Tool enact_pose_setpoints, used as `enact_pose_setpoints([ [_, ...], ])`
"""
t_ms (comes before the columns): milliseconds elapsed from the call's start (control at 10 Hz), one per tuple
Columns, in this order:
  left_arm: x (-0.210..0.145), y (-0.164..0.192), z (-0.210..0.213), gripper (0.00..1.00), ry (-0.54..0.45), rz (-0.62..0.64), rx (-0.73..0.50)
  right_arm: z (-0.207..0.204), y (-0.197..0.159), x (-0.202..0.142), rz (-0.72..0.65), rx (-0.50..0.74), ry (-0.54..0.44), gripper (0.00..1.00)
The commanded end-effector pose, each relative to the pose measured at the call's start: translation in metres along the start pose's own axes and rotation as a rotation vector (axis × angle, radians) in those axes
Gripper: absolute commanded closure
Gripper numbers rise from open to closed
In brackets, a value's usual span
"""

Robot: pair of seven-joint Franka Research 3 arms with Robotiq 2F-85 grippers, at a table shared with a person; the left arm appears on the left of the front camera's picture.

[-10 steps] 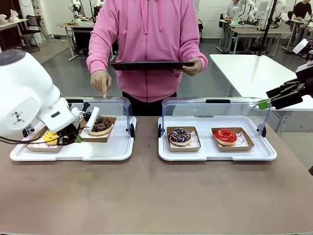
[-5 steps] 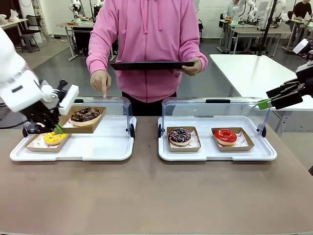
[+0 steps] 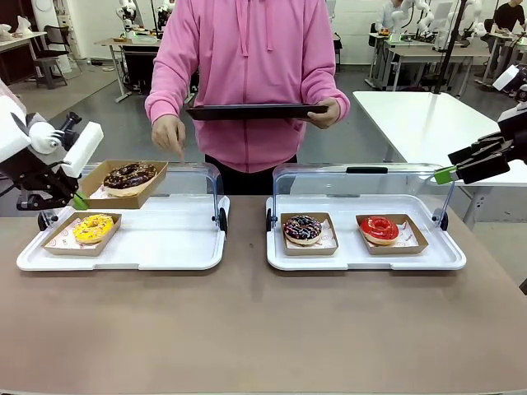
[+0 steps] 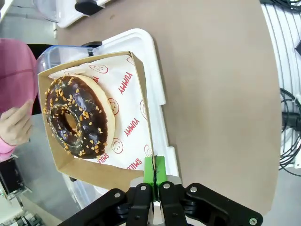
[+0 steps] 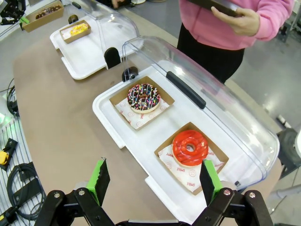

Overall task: Provide the desired donut to the person.
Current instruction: Pick up and lift the Paper togo box containing the Donut pointed at by the person, then place the picked Paper togo box onto the Handle tray extended by the person.

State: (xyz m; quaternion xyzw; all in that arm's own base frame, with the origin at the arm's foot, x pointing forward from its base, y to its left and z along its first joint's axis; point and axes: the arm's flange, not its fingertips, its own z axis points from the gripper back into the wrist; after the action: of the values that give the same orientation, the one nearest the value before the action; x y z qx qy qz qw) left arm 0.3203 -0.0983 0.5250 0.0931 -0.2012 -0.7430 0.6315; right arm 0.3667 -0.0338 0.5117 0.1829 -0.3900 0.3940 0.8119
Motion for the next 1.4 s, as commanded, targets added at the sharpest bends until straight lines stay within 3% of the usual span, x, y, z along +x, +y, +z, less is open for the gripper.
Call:
enact_pose_setpoints([
  [0, 0.0076, -0.0053, 0.0023, 1.00, 0.015, 0.006, -0.017, -0.0010, -0.0003, -0.0018, 0.009, 0.011, 0.001, 0.00],
  [1300, 0.0076, -0.0053, 0.0023, 1.00, 0.015, 0.006, -0.017, -0.0010, -0.0003, -0.0018, 0.009, 0.011, 0.001, 0.00],
])
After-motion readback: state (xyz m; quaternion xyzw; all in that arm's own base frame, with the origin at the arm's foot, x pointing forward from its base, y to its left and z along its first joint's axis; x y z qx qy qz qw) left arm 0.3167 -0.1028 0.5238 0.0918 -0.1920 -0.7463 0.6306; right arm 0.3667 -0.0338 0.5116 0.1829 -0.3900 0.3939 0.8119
